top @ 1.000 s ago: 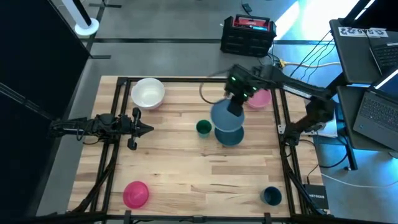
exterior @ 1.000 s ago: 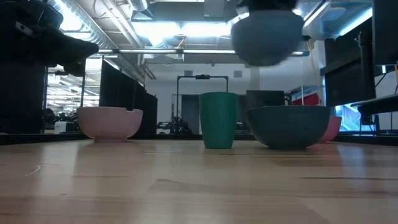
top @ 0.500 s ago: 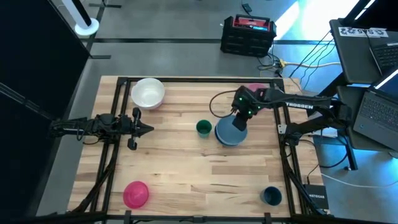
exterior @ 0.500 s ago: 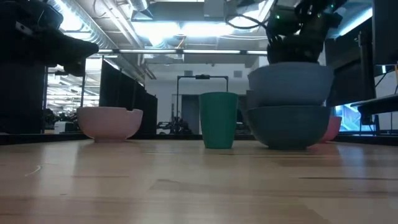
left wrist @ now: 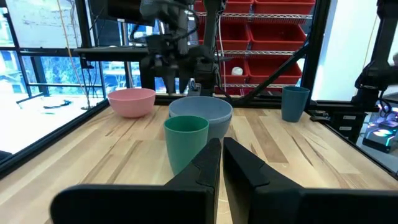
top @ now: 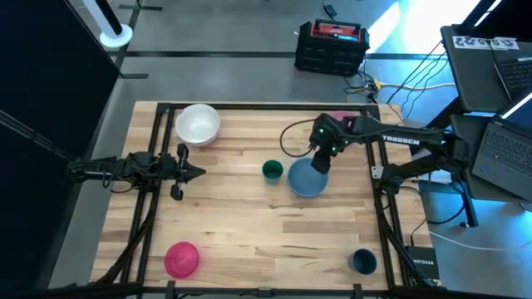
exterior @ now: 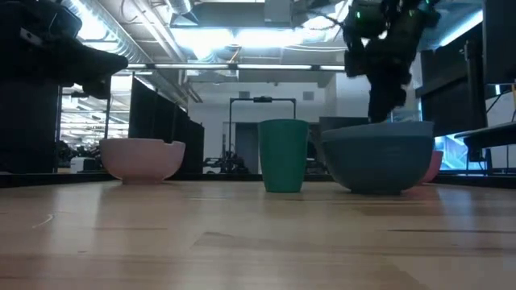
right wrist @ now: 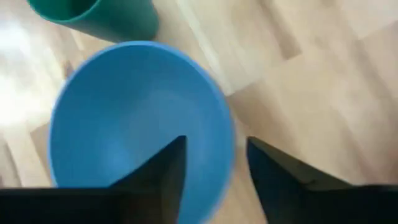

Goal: Nest bowls inside each other
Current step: Stack the pink bowl on top of the light blue bowl

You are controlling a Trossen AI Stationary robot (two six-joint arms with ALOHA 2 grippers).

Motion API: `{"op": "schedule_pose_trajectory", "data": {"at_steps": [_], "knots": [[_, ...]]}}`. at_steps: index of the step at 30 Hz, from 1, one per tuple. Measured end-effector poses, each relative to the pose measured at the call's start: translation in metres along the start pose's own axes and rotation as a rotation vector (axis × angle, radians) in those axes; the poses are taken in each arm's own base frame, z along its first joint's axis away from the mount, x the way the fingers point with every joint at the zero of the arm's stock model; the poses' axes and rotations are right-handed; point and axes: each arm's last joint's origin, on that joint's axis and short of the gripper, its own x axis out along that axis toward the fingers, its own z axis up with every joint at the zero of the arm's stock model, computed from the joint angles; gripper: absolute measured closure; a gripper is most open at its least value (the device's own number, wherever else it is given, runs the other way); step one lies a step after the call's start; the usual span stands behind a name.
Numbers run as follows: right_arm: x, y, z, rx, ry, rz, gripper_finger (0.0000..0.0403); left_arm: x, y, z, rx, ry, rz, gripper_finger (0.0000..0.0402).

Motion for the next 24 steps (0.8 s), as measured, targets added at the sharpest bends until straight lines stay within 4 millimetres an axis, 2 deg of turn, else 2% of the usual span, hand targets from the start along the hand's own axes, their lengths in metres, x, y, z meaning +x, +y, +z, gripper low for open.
{"op": "schedule_pose_trajectory", "data": {"at_steps": [2,4,8,13,24], "knots": [[-0.015,-0.001,0.006,-0.015,-0.006,-0.136,0.0198,0.000,0.000,0.000,0.000,0.000,0.000,0.0402],[-0.024,-0.011,0.010,0.027,-0.007,-0.287,0.0179,0.000,0.000,0.000,0.000,0.000,0.000,0.0402],[-0.014,-0.048,0.012,0.180,0.108,-0.446,0.0171,0.000,0.000,0.000,0.000,0.000,0.000,0.0402],[0.008,-0.083,0.014,0.293,0.193,-0.414,0.0177,0.000,0.000,0.000,0.000,0.000,0.000,0.0402],[0.052,-0.099,0.024,0.268,0.276,-0.348,0.0186,0.000,0.000,0.000,0.000,0.000,0.000,0.0402]]}}
